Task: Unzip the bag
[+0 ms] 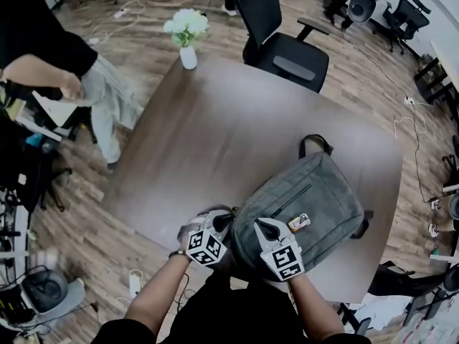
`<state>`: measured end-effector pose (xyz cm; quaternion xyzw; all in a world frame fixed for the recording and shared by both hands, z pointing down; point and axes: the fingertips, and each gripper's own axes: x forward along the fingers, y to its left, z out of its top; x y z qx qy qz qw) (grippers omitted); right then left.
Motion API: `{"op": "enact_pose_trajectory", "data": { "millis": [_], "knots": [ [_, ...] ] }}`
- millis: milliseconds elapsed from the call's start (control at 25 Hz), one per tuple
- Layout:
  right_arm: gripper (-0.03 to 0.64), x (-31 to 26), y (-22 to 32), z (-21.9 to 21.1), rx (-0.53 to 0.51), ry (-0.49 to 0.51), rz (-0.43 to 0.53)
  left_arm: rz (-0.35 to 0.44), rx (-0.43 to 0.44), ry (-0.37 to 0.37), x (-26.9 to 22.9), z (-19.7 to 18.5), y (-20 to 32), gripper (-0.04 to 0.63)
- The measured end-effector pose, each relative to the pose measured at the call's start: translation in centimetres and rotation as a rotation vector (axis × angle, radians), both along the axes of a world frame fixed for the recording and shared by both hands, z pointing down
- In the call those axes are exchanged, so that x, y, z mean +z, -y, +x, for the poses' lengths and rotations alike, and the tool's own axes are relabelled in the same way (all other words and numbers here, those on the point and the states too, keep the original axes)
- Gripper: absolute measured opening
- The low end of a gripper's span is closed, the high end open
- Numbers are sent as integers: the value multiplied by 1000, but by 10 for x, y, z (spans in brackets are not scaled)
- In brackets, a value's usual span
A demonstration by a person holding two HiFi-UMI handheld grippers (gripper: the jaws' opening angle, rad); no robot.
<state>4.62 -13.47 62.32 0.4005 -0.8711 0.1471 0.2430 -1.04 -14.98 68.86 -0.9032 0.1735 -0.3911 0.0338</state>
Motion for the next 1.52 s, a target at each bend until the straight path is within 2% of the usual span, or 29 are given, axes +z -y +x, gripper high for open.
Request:
{"op": "enact_pose_trajectory", "data": {
  "millis": [200, 360, 480, 720, 840, 1080, 1240, 1280, 1320, 1400, 1520],
  "knots": [
    [3, 0, 6, 1, -17, -28, 13, 96, 102, 67, 4, 6, -3, 28],
    [3, 2, 9, 4, -21, -40, 10, 127, 129, 85, 3, 7, 2, 51],
    [3, 4, 7, 4, -25, -50, 10, 165, 184, 108, 2, 8, 1, 61],
    [3, 3, 6, 4, -31, -61, 21, 252, 272, 150, 4, 11, -7, 20],
    [3, 3, 6, 3, -36, -65, 22, 200, 251, 119, 2, 10, -7, 21],
    [5, -1, 11, 5, -50, -80, 40, 28, 211, 32, -5, 9, -13, 21],
    [9, 2, 19, 4, -105, -104, 31, -95, 204, -17, -12, 8, -19, 21],
    [104, 7, 20, 2, -136, -117, 15, -125, 201, -30, -13, 8, -20, 21],
    [151, 11, 20, -1, -167, -135, -1, -150, 202, -37, -14, 7, -22, 21],
    [155, 19, 21, -3, -198, -168, -16, -183, 215, -36, -15, 7, -26, 21],
    [161, 29, 24, -2, -171, -172, -49, -202, 233, -20, -13, 6, -31, 21]
  ]
}}
